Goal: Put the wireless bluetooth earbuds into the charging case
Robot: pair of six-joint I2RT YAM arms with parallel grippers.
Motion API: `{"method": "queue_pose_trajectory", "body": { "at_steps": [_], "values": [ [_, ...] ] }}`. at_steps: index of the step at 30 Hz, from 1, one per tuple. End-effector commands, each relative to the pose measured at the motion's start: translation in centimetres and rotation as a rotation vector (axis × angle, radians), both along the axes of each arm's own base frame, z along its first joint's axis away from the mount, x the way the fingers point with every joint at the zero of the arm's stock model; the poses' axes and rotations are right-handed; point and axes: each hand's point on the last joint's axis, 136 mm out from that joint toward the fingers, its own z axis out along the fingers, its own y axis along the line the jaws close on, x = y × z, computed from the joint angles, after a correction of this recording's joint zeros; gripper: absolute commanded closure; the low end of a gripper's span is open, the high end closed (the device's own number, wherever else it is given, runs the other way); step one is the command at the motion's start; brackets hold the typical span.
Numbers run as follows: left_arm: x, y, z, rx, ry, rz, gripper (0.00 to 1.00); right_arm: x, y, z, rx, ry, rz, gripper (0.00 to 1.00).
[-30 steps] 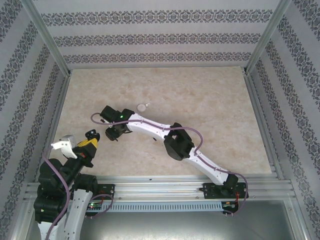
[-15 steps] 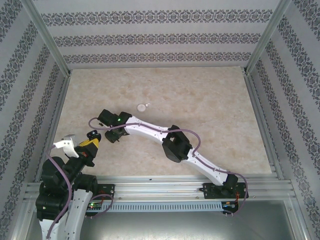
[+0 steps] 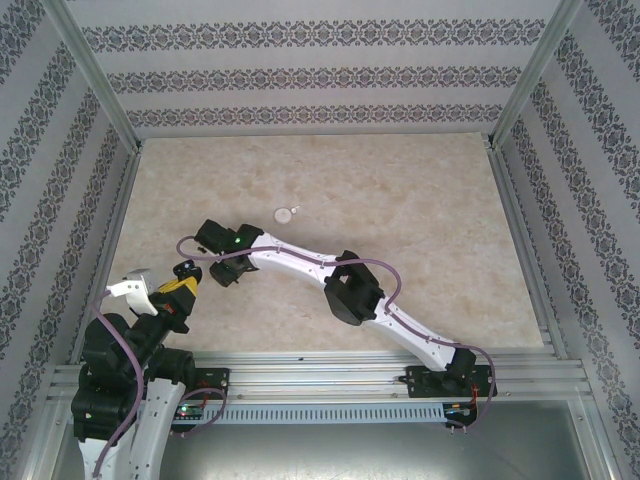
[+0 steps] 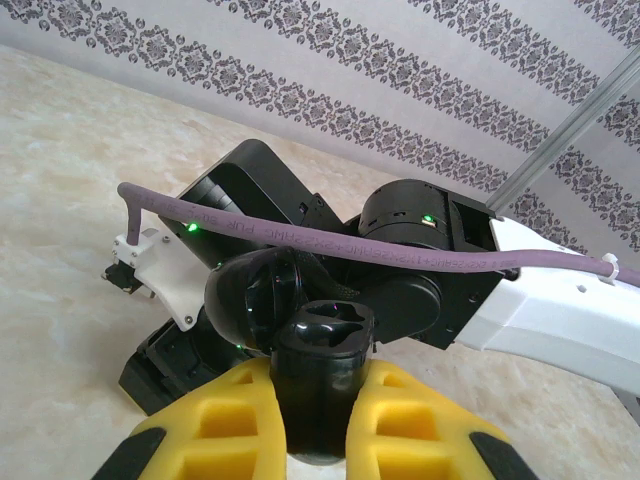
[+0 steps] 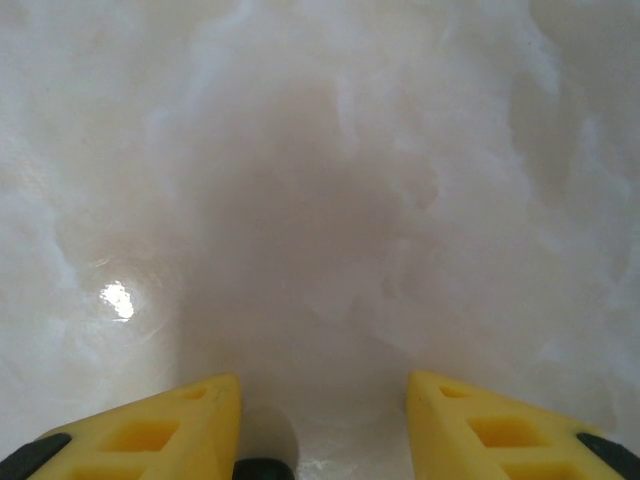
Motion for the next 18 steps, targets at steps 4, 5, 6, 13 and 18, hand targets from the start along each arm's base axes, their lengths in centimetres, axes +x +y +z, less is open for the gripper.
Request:
{"method": "queue_pose_trajectory", "body": {
  "at_steps": [4, 5, 6, 13, 18],
  "values": [
    [0.0, 0.3, 0.0, 0.008, -0.010, 0.019, 1.00, -4.7, -2.4, -1.7, -0.166, 0.087, 0.070, 0.54],
    [0.0, 0.3, 0.0, 0.008, -0.009, 0.016, 1.00, -4.8, -2.3, -1.6, -0.165, 0.082, 0.074, 0.54],
    [0.0, 0.3, 0.0, 0.008, -0.009, 0.018, 1.00, -4.8, -2.3, -1.5, -0.165, 0.080, 0.075, 0.54],
    [0.0, 0.4, 0.0, 0.008, -0.008, 0.022, 1.00, -5.4, -2.2, -1.0, -0.167, 0.082, 0.082, 0.57],
    [0.0, 0.5, 0.0, 0.008, -0.008, 0.029, 1.00, -5.9, -2.1, -0.8, -0.171, 0.081, 0.094, 0.61]
  ]
}}
